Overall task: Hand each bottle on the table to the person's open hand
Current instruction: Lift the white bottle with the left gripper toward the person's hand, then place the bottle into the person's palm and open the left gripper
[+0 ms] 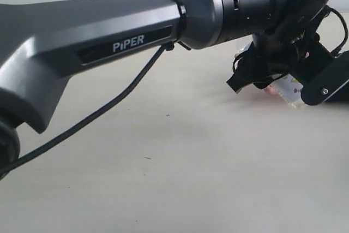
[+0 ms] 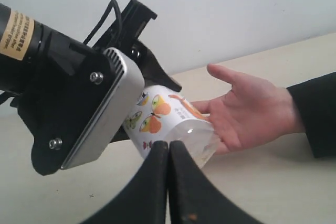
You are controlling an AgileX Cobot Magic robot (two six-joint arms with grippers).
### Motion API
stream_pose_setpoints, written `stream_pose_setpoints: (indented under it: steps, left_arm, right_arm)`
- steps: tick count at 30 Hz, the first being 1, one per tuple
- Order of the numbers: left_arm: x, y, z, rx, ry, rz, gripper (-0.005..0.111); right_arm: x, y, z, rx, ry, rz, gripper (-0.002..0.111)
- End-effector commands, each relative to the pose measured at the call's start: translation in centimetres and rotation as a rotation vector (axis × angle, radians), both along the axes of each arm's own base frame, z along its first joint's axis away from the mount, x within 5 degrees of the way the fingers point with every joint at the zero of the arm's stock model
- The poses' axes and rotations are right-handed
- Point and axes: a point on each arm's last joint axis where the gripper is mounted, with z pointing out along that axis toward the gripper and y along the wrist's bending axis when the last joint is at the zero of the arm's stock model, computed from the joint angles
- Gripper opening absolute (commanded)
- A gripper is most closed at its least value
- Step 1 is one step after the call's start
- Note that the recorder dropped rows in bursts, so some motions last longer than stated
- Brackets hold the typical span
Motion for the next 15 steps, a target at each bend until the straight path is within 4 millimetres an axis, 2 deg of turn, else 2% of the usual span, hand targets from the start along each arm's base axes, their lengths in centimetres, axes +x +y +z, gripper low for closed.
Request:
stream_pose_setpoints:
  steps: [1, 9, 15]
  left_arm:
    - [0.6, -0.9, -0.3, -0.044, -0.07, -0.076, 0.0]
    - [2.2, -2.5, -2.8, -0.125, -0.205, -0.177, 0.0]
    - [4.0, -1.7, -5.0, -0.093, -0.218, -0.164, 0.0]
  right_arm:
    - [0.0, 0.0, -0.1, -0.007, -0.004, -0.003, 0.0]
    - [0.0, 0.0, -0.1, -0.007, -0.004, -0.003, 0.0]
    - [0.0, 0.0, -0.1, -0.007, -0.004, -0.003, 0.0]
